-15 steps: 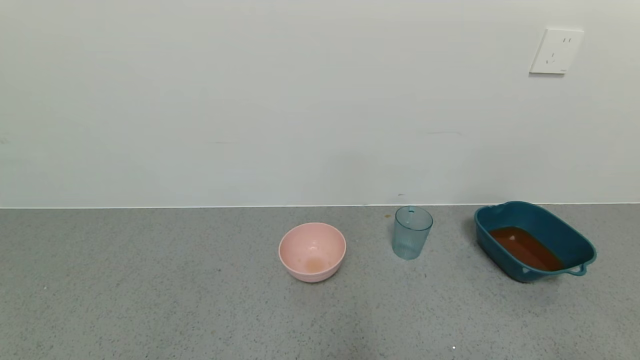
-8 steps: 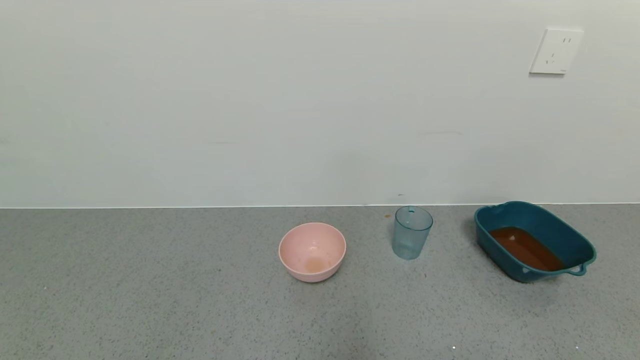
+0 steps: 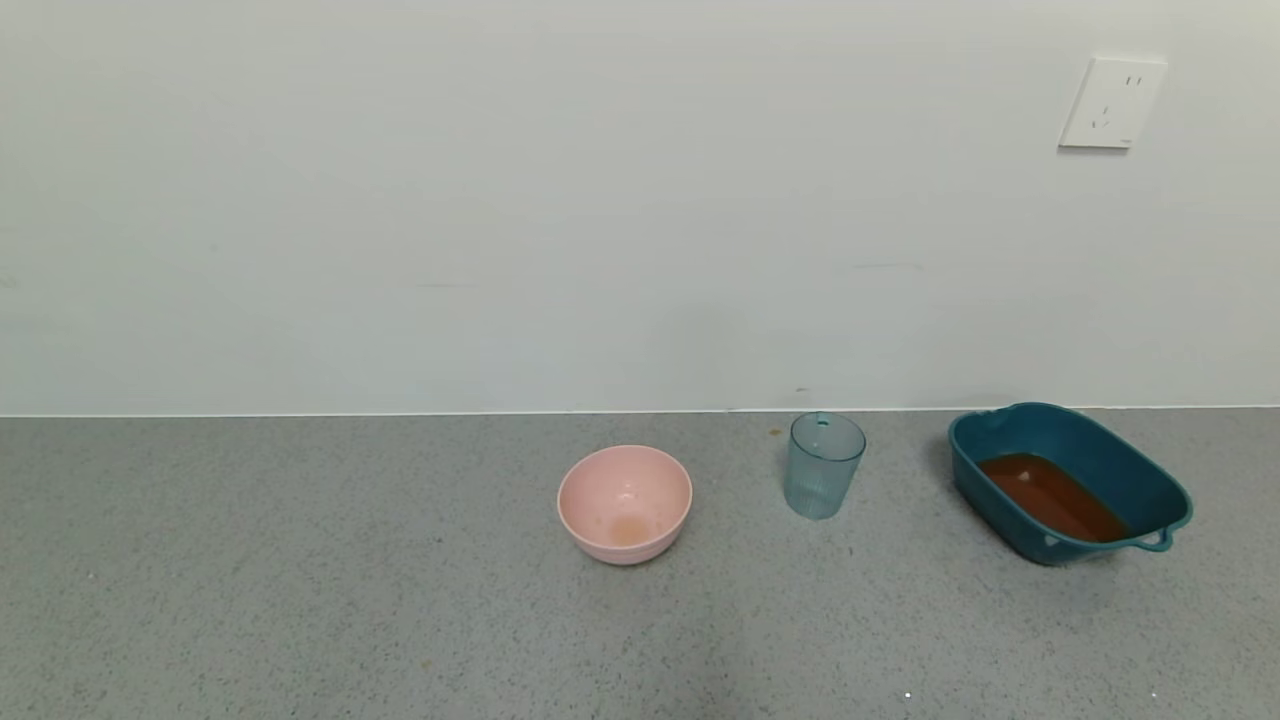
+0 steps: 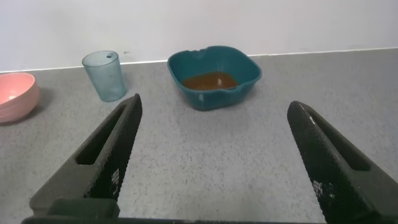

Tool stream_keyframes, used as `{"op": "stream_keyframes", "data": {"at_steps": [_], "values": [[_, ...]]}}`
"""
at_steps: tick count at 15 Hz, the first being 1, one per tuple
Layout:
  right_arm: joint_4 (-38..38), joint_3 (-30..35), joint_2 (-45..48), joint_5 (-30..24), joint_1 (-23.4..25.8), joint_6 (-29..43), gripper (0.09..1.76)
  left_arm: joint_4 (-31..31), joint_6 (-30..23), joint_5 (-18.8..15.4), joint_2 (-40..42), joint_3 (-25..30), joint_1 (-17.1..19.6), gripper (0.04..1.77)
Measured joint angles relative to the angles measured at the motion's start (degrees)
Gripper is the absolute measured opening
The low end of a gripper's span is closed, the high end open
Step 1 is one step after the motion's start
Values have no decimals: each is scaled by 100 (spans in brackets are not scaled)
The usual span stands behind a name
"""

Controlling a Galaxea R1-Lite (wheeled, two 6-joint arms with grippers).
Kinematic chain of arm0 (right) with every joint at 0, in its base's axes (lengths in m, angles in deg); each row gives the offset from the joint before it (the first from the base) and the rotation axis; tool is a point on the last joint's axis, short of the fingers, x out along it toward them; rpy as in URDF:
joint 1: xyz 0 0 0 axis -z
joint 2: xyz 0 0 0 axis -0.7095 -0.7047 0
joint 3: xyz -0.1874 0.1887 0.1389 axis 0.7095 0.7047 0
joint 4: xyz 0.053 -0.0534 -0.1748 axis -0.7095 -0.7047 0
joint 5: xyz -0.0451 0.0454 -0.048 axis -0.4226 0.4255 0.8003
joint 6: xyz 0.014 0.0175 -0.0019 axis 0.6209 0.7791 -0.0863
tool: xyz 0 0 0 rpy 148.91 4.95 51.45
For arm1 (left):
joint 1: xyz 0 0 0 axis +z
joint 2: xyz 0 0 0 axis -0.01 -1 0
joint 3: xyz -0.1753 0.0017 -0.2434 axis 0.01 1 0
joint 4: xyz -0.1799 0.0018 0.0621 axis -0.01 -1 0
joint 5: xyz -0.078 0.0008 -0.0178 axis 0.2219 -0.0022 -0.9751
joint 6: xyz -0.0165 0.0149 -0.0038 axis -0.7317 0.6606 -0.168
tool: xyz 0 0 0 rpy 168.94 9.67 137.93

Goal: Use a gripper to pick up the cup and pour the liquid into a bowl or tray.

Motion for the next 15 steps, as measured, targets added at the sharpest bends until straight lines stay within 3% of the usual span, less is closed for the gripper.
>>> {"op": "stream_keyframes", "data": {"at_steps": [2, 7, 15], "values": [[496, 577, 121, -262, -20, -110, 170, 0, 0, 2, 0, 0, 0, 172], [575, 1254, 323, -630, -37, -291, 170, 2, -1, 2, 0, 0, 0, 172], [516, 1353, 344, -656, -37, -299, 170, 2, -1, 2, 0, 0, 0, 172]]}}
